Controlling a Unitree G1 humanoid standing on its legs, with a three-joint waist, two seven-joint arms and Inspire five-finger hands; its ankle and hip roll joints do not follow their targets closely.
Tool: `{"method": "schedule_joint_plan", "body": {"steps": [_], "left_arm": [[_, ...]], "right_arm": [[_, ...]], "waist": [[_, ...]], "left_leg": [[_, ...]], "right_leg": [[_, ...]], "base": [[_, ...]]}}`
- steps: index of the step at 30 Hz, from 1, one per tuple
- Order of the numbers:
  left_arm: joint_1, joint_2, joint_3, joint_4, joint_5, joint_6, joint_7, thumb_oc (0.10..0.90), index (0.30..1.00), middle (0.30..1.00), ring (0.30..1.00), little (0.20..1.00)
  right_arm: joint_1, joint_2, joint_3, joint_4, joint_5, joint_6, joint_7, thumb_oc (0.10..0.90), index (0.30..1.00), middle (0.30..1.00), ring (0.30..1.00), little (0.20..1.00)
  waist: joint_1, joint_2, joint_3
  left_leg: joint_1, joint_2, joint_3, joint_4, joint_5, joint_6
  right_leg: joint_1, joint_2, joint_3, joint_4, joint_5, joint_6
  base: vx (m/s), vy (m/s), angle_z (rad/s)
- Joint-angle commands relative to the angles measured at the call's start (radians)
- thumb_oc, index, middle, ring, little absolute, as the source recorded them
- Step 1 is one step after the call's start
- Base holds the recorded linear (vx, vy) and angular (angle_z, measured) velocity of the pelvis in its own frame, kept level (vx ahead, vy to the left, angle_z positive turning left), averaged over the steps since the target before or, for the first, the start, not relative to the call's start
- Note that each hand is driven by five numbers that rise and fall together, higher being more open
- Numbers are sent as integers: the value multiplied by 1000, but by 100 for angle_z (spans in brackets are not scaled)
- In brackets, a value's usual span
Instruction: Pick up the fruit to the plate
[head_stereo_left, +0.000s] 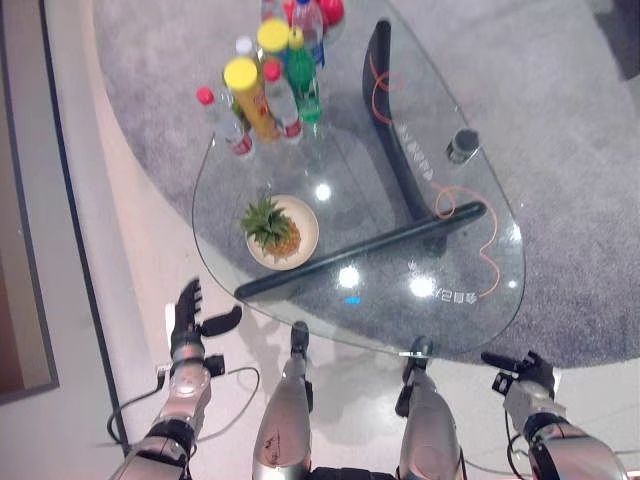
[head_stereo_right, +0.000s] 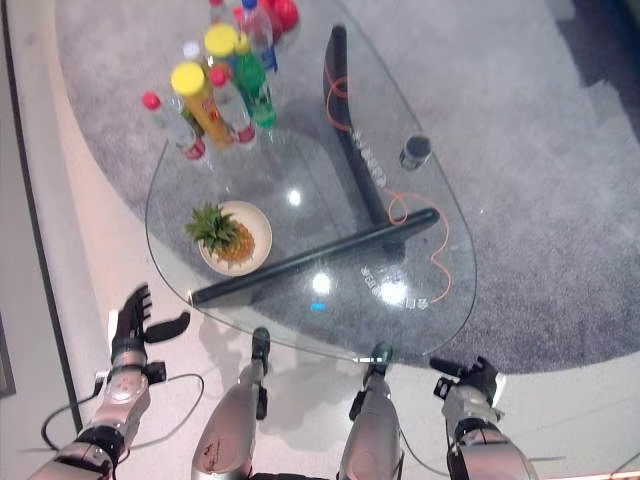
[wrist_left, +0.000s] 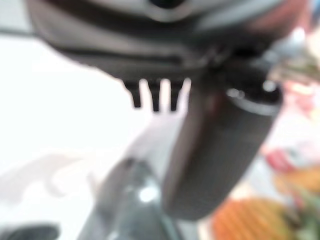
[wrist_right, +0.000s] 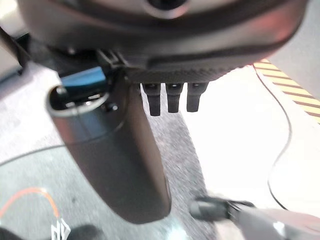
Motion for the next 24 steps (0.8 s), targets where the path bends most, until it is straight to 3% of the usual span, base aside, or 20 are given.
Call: {"method": "schedule_joint_plan", "body": {"steps": [1,4,11,24], "left_arm": [[-3,25,24,63,14,3,-102,800,900,900,900,900],[18,8,-3,106,123,48,-114,800,900,900,900,900],[69,-11,-3,203,263,284,-190,800,900,900,900,900],[83,-39,-17,246,286,375,-229,800,900,900,900,900]], "right_arm": [[80,-7,-12,52,-90,-2,56,800,900,900,900,900],[116,5,-7,80,-121,15,85,800,900,900,900,900],[172,39,25,118,-242,99,154,800,900,900,900,900],[201,82,72,154,-333,122,193,800,900,900,900,900]], "waist": [[-16,-42,-100],[-22,-41,-153],[-39,-42,-250],[-51,-37,-303]], "left_leg": [[15,39,22,12,-15,-13],[52,43,30,4,-18,-13],[146,53,49,-8,-42,-8],[200,54,46,-8,-72,-1]], "right_leg": [[7,-1,9,70,12,-18],[48,2,10,55,14,-18],[134,11,20,33,4,-19],[195,23,20,33,-27,-25]], "base": [[182,28,-7],[214,27,6],[217,23,-4],[94,2,-4]]}}
